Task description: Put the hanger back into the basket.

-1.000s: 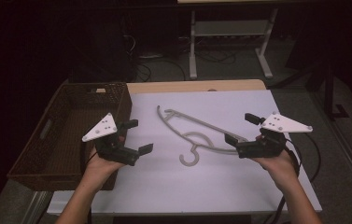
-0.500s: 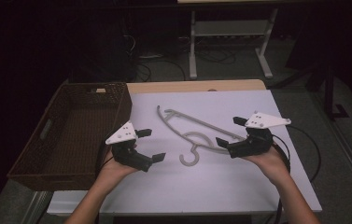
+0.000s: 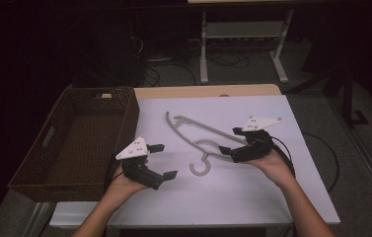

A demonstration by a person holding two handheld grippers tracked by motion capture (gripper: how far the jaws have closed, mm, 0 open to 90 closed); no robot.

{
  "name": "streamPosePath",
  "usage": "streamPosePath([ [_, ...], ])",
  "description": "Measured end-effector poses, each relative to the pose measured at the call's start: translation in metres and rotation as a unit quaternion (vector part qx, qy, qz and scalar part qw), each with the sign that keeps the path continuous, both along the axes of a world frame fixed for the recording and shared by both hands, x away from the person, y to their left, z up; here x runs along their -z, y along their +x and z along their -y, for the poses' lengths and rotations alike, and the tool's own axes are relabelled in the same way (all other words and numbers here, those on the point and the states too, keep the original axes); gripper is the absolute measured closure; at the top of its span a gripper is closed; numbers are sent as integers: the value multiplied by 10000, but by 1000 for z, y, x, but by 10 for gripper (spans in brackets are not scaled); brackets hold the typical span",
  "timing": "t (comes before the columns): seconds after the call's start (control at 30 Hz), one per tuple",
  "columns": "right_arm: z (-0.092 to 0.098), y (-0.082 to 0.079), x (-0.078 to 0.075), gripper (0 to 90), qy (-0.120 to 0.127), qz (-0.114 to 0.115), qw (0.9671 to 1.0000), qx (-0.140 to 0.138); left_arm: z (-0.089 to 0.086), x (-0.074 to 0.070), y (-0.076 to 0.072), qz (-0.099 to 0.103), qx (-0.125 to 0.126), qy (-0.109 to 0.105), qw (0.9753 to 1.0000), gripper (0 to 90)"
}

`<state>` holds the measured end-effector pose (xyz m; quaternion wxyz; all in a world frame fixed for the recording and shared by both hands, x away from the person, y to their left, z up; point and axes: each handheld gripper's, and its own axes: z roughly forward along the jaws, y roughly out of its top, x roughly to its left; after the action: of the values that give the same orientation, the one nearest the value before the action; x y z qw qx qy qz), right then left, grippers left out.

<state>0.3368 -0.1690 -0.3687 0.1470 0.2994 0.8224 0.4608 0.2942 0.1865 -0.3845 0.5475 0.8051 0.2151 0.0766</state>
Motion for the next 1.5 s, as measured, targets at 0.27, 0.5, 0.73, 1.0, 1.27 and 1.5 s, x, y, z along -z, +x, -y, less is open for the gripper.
streamPosePath([
  [0.27, -11, 24, 19, 226, -350, -404, 9985, -92, -1, 4, 0, -48, -10, -59, 10000, 3],
  [0.5, -17, 43, 38, 295, -588, -695, 9955, -247, -2, 4, 0, -53, -8, -58, 10000, 3],
  [0.73, -25, 47, 47, 505, -650, -931, 9923, -504, -2, 4, 0, -58, -4, -60, 10000, 3],
  [1.0, -38, 50, 57, 652, -836, -1085, 9878, -745, -1, 5, 0, -54, 18, -47, 10000, 3],
  [1.27, -46, 56, 67, 737, -1344, -1057, 9814, -873, -2, 4, 0, -57, 21, -37, 10000, 3],
  [1.5, -46, 56, 71, 786, -1482, -995, 9780, -1082, -2, 4, 0, -70, -1, -76, 9999, 3],
])
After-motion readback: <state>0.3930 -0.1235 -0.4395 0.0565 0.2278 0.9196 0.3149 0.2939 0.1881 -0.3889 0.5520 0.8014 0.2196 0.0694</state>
